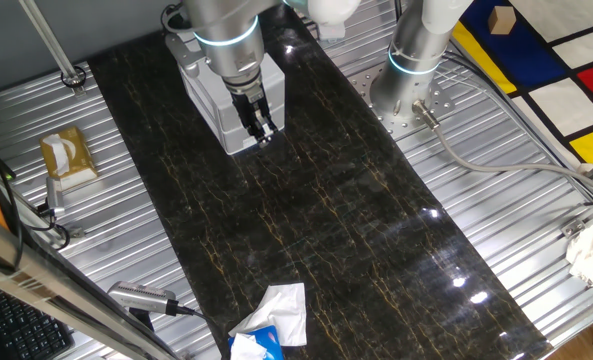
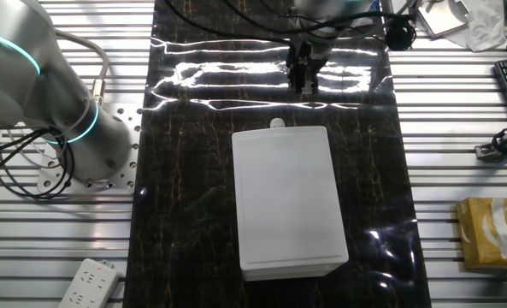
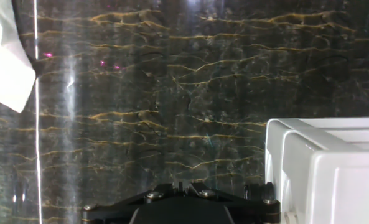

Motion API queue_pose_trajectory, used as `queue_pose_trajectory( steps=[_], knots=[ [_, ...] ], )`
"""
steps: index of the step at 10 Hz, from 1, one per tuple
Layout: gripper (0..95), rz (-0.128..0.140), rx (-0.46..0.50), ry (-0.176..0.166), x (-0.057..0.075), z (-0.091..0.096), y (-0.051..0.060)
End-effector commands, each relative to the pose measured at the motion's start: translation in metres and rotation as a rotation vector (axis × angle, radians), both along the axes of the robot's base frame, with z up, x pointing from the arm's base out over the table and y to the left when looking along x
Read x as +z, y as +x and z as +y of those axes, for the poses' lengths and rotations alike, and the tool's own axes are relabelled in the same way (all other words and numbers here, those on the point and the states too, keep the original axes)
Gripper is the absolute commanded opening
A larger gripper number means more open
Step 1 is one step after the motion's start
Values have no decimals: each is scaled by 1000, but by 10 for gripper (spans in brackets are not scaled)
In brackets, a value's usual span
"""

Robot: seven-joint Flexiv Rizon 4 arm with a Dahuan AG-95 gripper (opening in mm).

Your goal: Use the gripper to push and close the drawer

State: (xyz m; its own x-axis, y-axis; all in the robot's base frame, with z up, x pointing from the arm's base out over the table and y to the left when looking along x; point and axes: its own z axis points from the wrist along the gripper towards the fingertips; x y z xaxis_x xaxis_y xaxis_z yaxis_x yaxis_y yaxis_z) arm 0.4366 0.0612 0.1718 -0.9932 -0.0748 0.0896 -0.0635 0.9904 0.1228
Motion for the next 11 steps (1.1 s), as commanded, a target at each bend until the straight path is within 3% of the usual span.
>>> queue_pose_trajectory(
  steps=[1, 11],
  knots=[
    [0, -2, 18, 8, 1, 0, -1],
    [0, -5, 4, 10, -1, 0, -5]
  ],
)
